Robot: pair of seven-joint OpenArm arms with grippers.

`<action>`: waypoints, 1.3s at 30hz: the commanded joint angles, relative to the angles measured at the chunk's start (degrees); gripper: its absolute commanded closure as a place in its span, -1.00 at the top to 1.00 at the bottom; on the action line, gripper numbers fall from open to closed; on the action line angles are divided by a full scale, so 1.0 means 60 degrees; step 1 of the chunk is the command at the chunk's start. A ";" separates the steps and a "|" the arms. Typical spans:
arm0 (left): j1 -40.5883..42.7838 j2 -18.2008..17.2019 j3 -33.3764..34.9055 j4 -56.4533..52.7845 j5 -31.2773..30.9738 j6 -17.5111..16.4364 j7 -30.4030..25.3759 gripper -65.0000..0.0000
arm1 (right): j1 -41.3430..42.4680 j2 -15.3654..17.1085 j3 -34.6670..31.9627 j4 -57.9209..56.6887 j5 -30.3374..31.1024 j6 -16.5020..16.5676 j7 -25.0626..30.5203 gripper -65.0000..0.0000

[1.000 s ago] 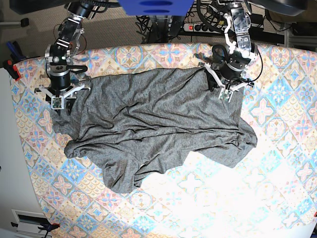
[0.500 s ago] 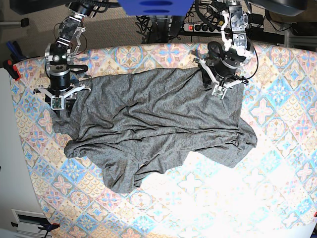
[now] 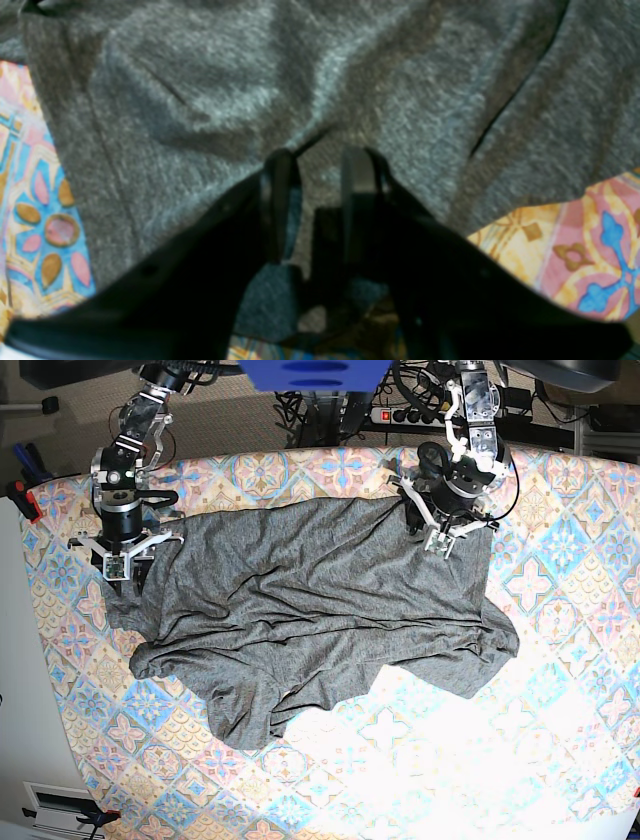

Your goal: Layout the t-shirt on the table in an organized manner, then fold the t-shirt properly

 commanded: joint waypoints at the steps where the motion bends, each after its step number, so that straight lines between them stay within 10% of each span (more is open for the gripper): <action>1: -0.0032 -0.0008 -0.0002 0.0176 -0.0070 0.0030 -0.0180 -0.48 | 0.0080 0.0076 0.0021 0.0193 0.0078 -0.0048 0.0248 -0.44; 39: 0.0100 -0.0008 -0.0002 0.0191 -0.0056 0.0030 -0.0180 -0.48 | -0.0476 0.0017 0.0036 0.0413 0.1338 -0.0048 0.0307 -0.44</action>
